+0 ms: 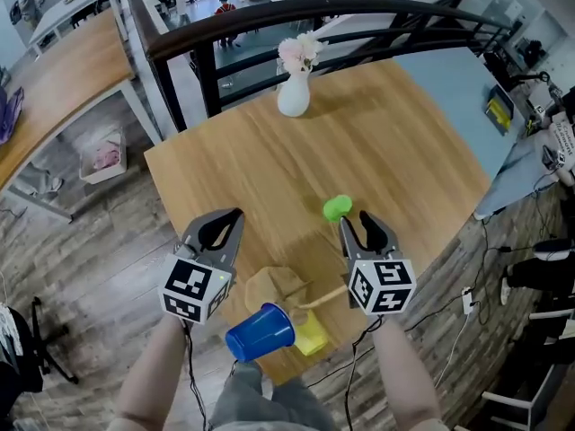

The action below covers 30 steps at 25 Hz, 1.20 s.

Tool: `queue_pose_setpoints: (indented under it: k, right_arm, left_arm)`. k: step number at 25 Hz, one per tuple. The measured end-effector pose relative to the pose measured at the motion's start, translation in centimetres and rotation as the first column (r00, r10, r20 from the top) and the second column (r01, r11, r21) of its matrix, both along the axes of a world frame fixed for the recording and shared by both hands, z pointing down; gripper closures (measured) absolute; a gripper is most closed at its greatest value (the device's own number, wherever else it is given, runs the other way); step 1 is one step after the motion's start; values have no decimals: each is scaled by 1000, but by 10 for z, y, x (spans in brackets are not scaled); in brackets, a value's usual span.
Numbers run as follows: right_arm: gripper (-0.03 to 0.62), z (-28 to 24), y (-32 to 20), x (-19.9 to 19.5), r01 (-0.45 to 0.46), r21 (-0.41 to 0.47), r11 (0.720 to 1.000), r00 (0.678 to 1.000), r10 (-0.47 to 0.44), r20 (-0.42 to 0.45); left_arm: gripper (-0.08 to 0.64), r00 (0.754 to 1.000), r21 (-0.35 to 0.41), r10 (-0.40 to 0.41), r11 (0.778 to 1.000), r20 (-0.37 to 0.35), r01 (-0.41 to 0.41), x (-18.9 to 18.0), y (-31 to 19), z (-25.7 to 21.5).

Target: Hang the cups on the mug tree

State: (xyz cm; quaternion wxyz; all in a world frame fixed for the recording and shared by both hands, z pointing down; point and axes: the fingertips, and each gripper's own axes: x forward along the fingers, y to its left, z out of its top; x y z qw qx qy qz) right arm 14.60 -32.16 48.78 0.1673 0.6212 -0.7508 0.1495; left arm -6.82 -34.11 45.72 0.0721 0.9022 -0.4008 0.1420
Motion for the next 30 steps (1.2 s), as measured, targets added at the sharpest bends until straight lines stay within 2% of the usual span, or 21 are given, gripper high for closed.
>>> queue_pose_setpoints:
  k: [8, 17, 21, 26, 28, 30]
  right_arm:
    - [354, 77, -32, 24, -46, -87, 995, 999, 44, -16]
    - [268, 143, -61, 41, -74, -170, 983, 997, 74, -6]
    - [272, 160, -67, 43, -75, -187, 980, 997, 75, -5]
    - [317, 172, -70, 42, -80, -199, 977, 997, 83, 9]
    - [360, 174, -71, 44, -88, -196, 977, 996, 90, -2]
    - [362, 174, -71, 46, -92, -191, 977, 996, 93, -5]
  left_arm:
    - [557, 999, -88, 31, 996, -19, -32, 29, -23, 71]
    - [557, 1000, -147, 27, 989, -16, -29, 38, -26, 112]
    - [557, 1000, -166, 21, 986, 6, -20, 35, -21, 126]
    - [558, 1000, -181, 8, 984, 23, -3, 27, -21, 134]
    - [557, 1000, -178, 11, 984, 27, -6, 28, -20, 133]
    - [557, 1000, -176, 13, 984, 27, -8, 29, -18, 132]
